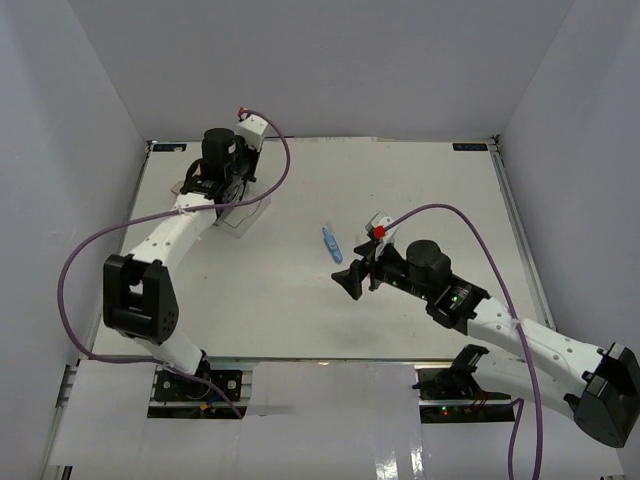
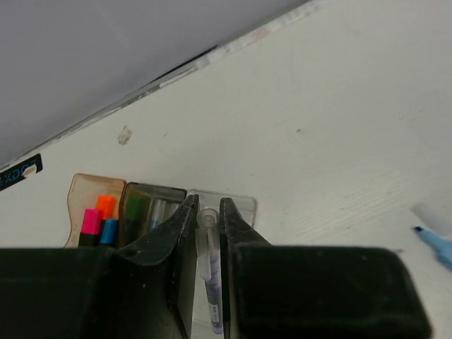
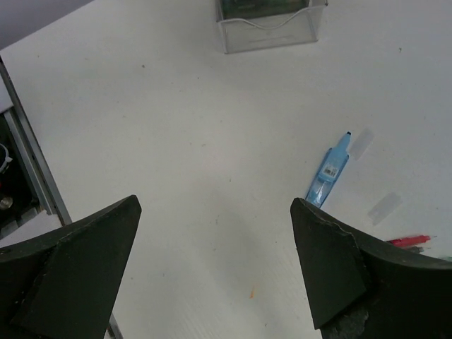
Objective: Sort the stationery into containers
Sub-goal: Place the pen in the storage box.
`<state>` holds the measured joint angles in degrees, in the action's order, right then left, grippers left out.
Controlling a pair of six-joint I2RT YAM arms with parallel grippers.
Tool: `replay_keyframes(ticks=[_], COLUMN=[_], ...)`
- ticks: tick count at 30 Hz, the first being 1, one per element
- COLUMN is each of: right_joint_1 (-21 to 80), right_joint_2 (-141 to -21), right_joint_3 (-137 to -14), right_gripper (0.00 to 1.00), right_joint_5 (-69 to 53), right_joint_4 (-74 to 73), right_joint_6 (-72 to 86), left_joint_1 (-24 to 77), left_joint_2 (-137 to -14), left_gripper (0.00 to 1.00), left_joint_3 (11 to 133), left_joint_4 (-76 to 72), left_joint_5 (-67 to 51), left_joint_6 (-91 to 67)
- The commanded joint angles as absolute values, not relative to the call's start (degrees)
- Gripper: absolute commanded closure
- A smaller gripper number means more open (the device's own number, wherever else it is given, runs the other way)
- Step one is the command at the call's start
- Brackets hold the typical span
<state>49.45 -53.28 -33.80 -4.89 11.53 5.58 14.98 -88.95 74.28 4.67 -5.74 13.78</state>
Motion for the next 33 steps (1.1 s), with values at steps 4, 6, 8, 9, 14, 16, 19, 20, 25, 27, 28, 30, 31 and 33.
replay_keyframes(ticks=[4,6,8,9,14,16,19,20,25,27,28,30,31,33], right_joint_1=[48.69,48.43,48.34,48.34,47.99,47.90,47.64,47.64,47.20,47.11,47.02,47.02,47.02,46.93], right_joint_2=[-50.54,-50.27,-49.92,-49.83,-50.45,-50.80,-51.42,-51.50,-51.51,-51.33,-51.07,-50.80,-50.54,-50.19], right_joint_3=[-32.35,-32.26,-31.64,-31.38,-29.97,-29.79,-29.62,-29.53,-29.00,-28.65,-28.57,-28.39,-28.39,-28.30], right_gripper=[0.08,0.08,0.08,0.08,0.09,0.09,0.09,0.09,0.09,0.09,0.08,0.08,0.09,0.08], right_joint_5=[-7.98,-9.22,-10.28,-10.46,-11.16,-11.07,-11.08,-11.07,-10.55,-10.46,-10.28,-9.93,-9.84,-9.76], right_joint_4=[9.49,8.53,8.35,8.35,8.53,8.53,8.53,8.61,8.61,8.53,8.61,8.53,8.53,8.35], right_joint_6=[4.04,3.87,3.87,4.04,3.61,3.43,3.08,2.90,2.90,2.99,3.08,3.16,3.25,3.43], left_joint_1=[13.27,12.75,12.05,11.69,9.93,9.67,9.41,9.23,8.88,8.79,8.70,8.70,8.70,8.61], left_joint_2=[-97.90,-99.40,-101.59,-102.30,-105.55,-106.43,-107.66,-108.19,-109.60,-110.12,-110.21,-110.39,-110.48,-110.65], left_gripper=[1.00,1.00,1.00,1.00,1.00,1.00,1.00,0.99,0.86,0.84,0.82,0.76,0.74,0.69], left_joint_3=[82.44,82.62,82.62,82.44,81.13,80.07,78.84,78.66,77.61,77.08,77.08,76.91,76.90,77.08], left_joint_4=[7.03,4.76,3.09,2.55,-2.43,-3.51,-5.62,-5.80,-5.89,-5.80,-5.63,-5.45,-5.36,-4.84], left_joint_5=[6.06,6.76,7.38,7.38,7.21,7.29,7.73,7.73,7.74,7.82,7.91,8.08,8.17,8.61], left_joint_6=[22.41,23.90,25.40,25.57,27.77,28.65,29.88,29.71,29.18,28.66,28.39,28.04,27.95,27.95])
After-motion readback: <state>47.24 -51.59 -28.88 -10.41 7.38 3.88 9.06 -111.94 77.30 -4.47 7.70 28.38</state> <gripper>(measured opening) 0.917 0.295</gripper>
